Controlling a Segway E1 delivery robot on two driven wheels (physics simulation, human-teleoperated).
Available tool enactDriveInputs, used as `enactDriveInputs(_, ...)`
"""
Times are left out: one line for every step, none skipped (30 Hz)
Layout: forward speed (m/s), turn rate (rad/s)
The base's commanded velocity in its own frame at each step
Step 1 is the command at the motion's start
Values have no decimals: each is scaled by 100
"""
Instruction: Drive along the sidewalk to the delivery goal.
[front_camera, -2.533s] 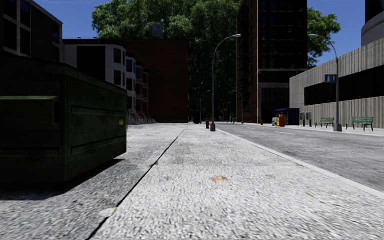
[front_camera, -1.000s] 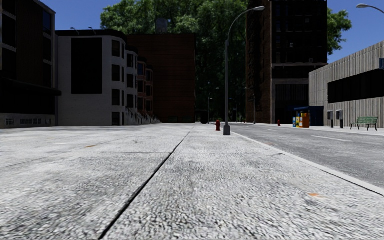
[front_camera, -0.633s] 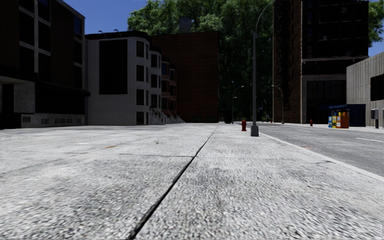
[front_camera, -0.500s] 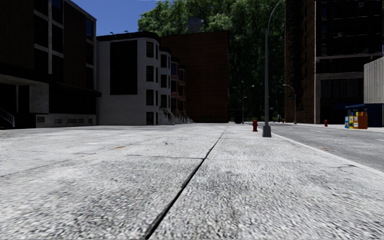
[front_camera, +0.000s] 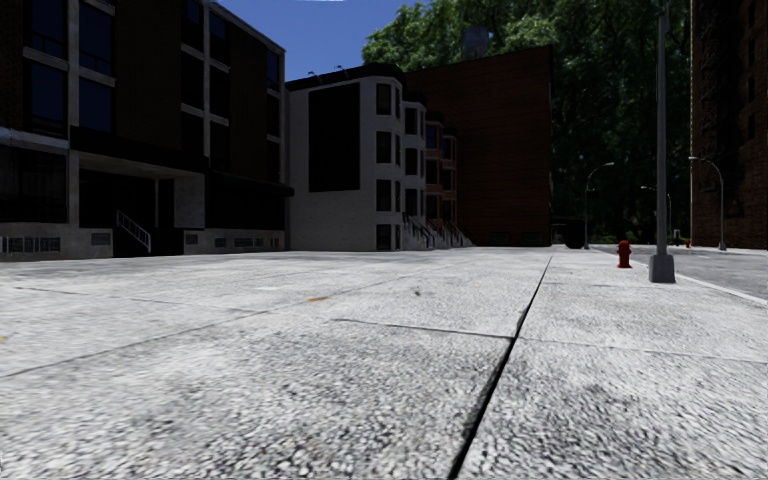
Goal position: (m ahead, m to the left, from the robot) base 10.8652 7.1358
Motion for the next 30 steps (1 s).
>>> enactDriveInputs(133, 70)
enactDriveInputs(133, 70)
enactDriveInputs(133, 70)
enactDriveInputs(133, 70)
enactDriveInputs(133, 70)
enactDriveInputs(133, 70)
enactDriveInputs(133, 70)
enactDriveInputs(133, 70)
enactDriveInputs(133, 70)
enactDriveInputs(133, 70)
enactDriveInputs(133, 70)
enactDriveInputs(133, 70)
enactDriveInputs(133, 70)
enactDriveInputs(133, 70)
enactDriveInputs(133, 70)
enactDriveInputs(133, 70)
enactDriveInputs(133, 70)
enactDriveInputs(133, 70)
enactDriveInputs(133, 70)
enactDriveInputs(133, 70)
enactDriveInputs(133, 70)
enactDriveInputs(133, 70)
enactDriveInputs(133, 70)
enactDriveInputs(133, 70)
enactDriveInputs(133, 70)
enactDriveInputs(133, 70)
enactDriveInputs(133, 70)
enactDriveInputs(133, 70)
enactDriveInputs(133, 70)
enactDriveInputs(133, 70)
